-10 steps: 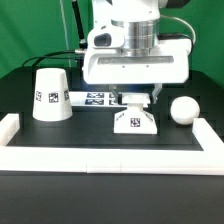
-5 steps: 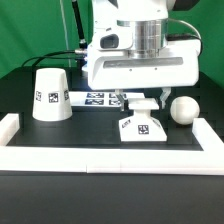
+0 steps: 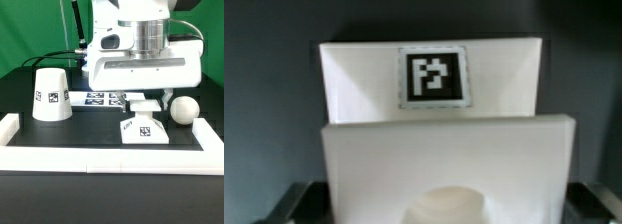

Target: Assemble lamp

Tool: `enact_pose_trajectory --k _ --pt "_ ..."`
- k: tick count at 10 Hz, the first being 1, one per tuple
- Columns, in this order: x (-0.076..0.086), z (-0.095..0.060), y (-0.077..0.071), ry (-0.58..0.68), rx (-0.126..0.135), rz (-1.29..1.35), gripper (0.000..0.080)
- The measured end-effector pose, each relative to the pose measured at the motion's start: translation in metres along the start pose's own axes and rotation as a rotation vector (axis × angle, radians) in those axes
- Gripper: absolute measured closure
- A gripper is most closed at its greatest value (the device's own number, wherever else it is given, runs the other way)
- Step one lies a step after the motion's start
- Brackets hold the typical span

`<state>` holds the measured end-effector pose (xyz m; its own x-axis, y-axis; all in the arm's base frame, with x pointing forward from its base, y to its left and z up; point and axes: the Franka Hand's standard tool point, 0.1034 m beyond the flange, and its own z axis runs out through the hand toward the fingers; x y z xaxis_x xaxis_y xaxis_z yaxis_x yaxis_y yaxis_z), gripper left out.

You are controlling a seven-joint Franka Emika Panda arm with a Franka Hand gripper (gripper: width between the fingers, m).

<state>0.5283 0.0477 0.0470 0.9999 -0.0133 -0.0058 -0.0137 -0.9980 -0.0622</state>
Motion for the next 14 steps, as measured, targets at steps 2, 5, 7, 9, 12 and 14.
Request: enact_pose_trajectory --k 2,5,7,9,12,14 --pt "0.025 0.000 -0.012 0.029 0.006 -0.009 0.0264" --pt "0.050 0.001 -0.035 0.059 0.014 -0.012 0.0264" --pt "0.057 0.001 -0.048 0.069 0.017 -0.018 0.0264" --pt "0.066 0.002 -0.054 0.079 0.019 -0.015 0.0264" --pt "0.082 0.001 -0.054 0.100 0.020 -0.008 0.0263" --pt "0.083 0.001 -0.054 0.099 0.020 -0.007 0.0263"
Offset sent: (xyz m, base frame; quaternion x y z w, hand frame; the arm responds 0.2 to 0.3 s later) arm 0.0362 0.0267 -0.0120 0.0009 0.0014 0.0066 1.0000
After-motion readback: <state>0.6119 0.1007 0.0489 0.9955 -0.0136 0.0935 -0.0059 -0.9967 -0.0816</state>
